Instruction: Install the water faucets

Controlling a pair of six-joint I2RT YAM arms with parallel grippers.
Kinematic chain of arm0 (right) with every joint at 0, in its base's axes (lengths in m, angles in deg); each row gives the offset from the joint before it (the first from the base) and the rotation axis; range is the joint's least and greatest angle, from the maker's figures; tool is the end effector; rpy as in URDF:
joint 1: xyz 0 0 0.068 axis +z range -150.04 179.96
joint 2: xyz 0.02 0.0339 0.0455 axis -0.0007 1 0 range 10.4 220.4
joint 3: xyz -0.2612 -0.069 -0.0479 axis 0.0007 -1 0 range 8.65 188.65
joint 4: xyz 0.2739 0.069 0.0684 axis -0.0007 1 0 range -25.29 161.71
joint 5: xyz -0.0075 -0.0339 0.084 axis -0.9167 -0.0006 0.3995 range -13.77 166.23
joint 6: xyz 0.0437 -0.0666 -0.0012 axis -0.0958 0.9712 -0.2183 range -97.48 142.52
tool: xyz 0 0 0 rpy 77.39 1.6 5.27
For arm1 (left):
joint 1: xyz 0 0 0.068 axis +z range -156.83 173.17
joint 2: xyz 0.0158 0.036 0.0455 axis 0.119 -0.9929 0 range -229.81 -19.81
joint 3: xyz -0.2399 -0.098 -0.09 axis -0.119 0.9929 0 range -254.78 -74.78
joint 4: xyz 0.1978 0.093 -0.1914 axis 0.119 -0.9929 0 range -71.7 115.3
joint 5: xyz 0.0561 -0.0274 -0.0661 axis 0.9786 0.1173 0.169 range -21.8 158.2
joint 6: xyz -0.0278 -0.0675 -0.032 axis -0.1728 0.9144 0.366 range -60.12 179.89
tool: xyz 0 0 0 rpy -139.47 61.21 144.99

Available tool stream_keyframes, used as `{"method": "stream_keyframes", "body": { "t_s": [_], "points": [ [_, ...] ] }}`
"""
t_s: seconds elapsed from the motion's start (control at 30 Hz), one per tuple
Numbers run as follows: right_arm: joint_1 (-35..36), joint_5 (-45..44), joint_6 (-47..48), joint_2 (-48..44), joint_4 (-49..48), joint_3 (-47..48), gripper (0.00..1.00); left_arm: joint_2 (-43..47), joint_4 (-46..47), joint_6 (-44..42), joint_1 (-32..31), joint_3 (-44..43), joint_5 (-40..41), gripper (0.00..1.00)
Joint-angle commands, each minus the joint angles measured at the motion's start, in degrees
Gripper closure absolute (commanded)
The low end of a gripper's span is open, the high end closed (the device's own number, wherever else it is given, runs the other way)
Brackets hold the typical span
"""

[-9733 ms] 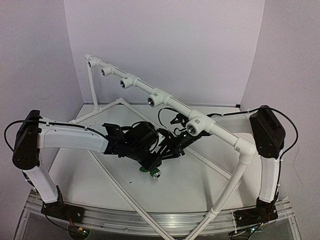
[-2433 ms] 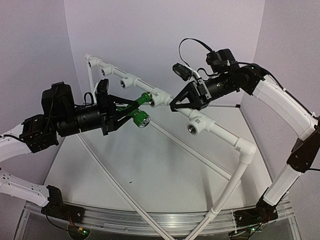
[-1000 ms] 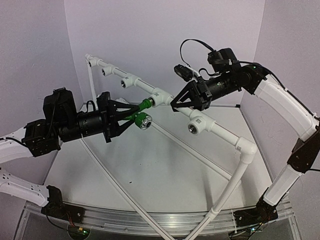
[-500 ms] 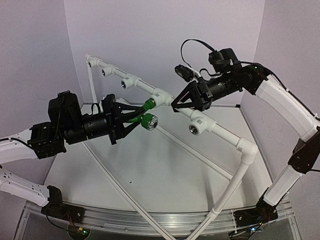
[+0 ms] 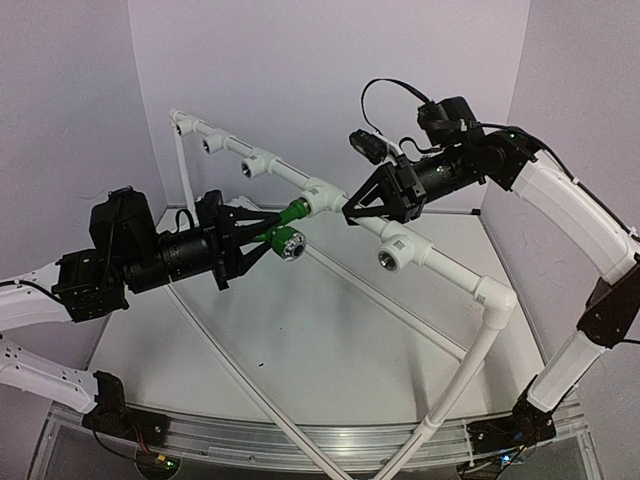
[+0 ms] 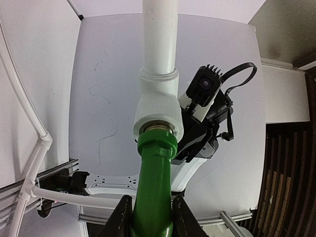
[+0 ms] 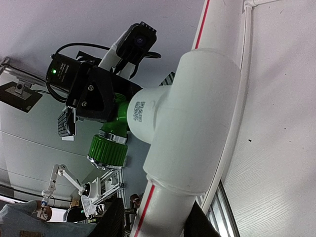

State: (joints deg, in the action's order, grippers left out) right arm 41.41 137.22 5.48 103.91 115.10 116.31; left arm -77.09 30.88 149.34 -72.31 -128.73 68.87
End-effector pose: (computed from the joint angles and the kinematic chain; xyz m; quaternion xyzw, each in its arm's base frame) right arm 0.2419 0.2936 0.4408 -0.3867 0.7027 0.5853 0.1187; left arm 0.1244 -0.2706 0.3864 -0.1481 0.6771 -0.7028 0.1604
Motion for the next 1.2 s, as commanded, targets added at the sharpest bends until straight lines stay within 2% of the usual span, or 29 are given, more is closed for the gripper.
{"method": "stream_keyframes", "body": {
  "t_s": [0.0, 0.3, 0.73, 1.17],
  "points": [
    [2.2, 2.8, 13.0, -1.1, -0.4, -1.1, 1.00, 1.4, 1.7, -1.3, 0.3, -2.4, 3.3, 1.00],
    [2.9, 2.6, 13.2, 0.0, -0.4, -0.1, 1.00, -1.1, 2.7, -2.2, 0.3, -3.9, 2.8, 1.00],
    [3.0, 2.5, 13.3, 0.2, -0.3, 0.4, 1.00, -4.4, -15.6, -14.4, 0.3, -16.3, 3.5, 1.00],
    [3.4, 2.6, 13.2, -0.4, -0.2, -0.2, 1.00, -9.5, -25.1, -27.6, 0.3, -25.1, 4.2, 1.00]
  ]
}}
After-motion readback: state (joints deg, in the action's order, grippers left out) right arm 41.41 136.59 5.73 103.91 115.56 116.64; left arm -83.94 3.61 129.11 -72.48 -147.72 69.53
